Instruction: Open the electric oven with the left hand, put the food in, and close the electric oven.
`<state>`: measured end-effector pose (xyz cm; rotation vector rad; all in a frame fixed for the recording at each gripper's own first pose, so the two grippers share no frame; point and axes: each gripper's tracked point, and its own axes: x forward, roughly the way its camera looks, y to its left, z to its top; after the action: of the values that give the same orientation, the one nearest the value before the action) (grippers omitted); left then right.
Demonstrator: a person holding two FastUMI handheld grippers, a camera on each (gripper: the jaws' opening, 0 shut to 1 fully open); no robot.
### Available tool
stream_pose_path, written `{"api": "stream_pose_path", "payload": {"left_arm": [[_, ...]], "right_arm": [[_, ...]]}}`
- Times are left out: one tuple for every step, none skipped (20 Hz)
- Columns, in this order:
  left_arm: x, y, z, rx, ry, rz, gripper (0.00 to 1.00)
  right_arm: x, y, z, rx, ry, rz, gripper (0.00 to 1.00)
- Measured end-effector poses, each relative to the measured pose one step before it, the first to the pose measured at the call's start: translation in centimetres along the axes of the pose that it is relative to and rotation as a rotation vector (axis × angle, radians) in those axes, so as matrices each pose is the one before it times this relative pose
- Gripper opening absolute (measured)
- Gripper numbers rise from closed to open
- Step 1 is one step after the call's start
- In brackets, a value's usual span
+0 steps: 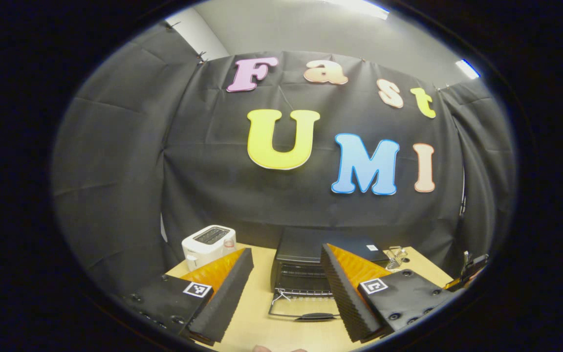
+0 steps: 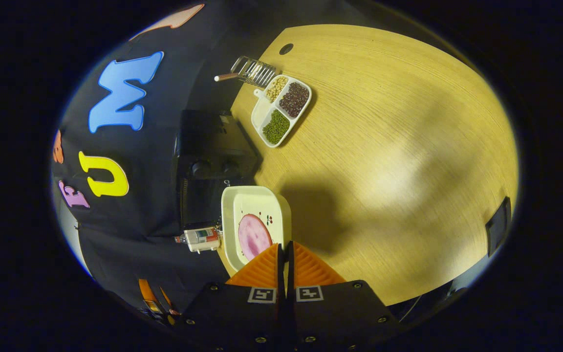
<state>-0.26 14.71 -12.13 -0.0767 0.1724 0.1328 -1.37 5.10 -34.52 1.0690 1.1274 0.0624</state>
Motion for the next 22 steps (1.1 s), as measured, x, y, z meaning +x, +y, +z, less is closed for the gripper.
{"api": "stream_pose_path", "payload": {"left_arm": [[-0.044, 0.155, 0.246, 0.00444, -0.00579, -0.00973, 0.94], [-0.035, 0.38, 0.299, 0.01117, -0.00667, -0.00871, 0.89], [-0.182, 0.421, 0.36, 0.01573, -0.0063, -0.00538, 0.89], [-0.25, 0.213, 0.284, 0.01432, -0.00786, -0.01246, 0.89], [-0.168, 0.129, 0.446, 0.00673, -0.00551, -0.01653, 0.89], [-0.162, 0.144, 0.343, 0.00481, -0.00374, -0.01647, 1.0], [-0.215, 0.21, 0.558, 0.00619, -0.00629, -0.01312, 1.0], [-0.271, 0.341, 0.287, 0.00872, -0.00557, -0.01179, 0.89], [-0.257, 0.162, 0.438, 0.00973, -0.00272, -0.01546, 0.92], [-0.153, 0.158, 0.313, 0.01067, -0.00537, -0.01311, 0.96], [-0.191, 0.316, 0.311, 0.00821, -0.00535, -0.00926, 0.92], [-0.123, 0.325, 0.192, 0.00133, -0.00193, -0.01056, 0.94], [-0.188, 0.139, -0.052, -0.00376, 0.00088, -0.01206, 0.96], [-0.097, 0.184, -0.06, -0.00435, 0.00158, -0.01054, 0.98], [-0.097, 0.338, 0.081, -0.00334, 0.00104, -0.00749, 1.0], [-0.181, 0.399, -0.086, -0.00335, 0.00232, -0.00549, 1.0], [-0.151, 0.354, -0.007, -0.00536, 0.00249, -0.0052, 1.0], [-0.055, 0.32, -0.006, -0.0045, -0.00028, -0.00455, 1.0], [0.035, 0.498, 0.018, -0.00329, 0.00005, -0.00143, 1.0], [-0.135, 0.459, -0.214, -0.00274, 0.00066, -0.00021, 1.0], [-0.064, 0.537, -0.047, -0.00265, 0.00267, 0.00186, 1.0], [-0.174, 0.716, -0.076, -0.00278, 0.00001, 0.0039, 1.0]], "right_arm": [[-0.14, 1.062, -0.719, 0.00759, -0.01157, 0.01301, 0.0], [-0.137, 0.943, -0.719, 0.0095, -0.01339, 0.0143, 0.01], [0.005, 0.96, -0.657, 0.0117, -0.01367, 0.00991, 0.01], [-0.064, 0.696, -0.391, 0.01317, -0.01062, 0.00811, 0.0], [0.418, 0.714, -0.845, 0.00814, -0.01094, 0.00505, 0.0], [0.426, 0.512, -0.749, 0.00263, -0.01052, -0.00103, 0.0], [0.594, 0.486, -0.553, 0.00588, -0.01114, -0.00295, 0.0], [0.711, 0.552, -0.578, 0.00755, -0.00691, -0.00272, 0.01], [0.816, 0.62, -0.463, 0.01332, -0.0127, 0.00405, 0.0], [0.946, 0.662, -0.417, 0.00686, -0.01188, -0.00117, 0.01], [0.879, 0.698, -0.235, 0.00787, -0.01658, 0.00221, 0.0], [0.995, 0.579, -0.382, 0.00989, -0.01414, -0.00482, 0.01], [0.921, 0.659, -0.345, 0.01057, -0.00989, -0.003, 0.01], [0.887, 0.726, -0.382, 0.01362, -0.01231, -0.00392, 0.01], [0.94, 0.629, -0.29, 0.00495, -0.01214, -0.00505, 0.01], [0.994, 0.555, -0.16, 0.01395, -0.01686, -0.00697, 0.01], [0.972, 0.528, -0.111, 0.02055, -0.01904, -0.00922, 0.01], [1.195, 0.59, -0.258, 0.02793, -0.01862, -0.00127, 0.01], [1.183, 0.591, -0.309, 0.03115, -0.01206, -0.00003, 0.01], [1.007, 0.536, -0.216, 0.02861, -0.0139, 0.00101, 0.01], [1.005, 0.426, -0.257, 0.02563, -0.0134, -0.00217, 0.01], [1.039, 0.53, -0.309, 0.01692, -0.01259, -0.00218, 0.01]]}}
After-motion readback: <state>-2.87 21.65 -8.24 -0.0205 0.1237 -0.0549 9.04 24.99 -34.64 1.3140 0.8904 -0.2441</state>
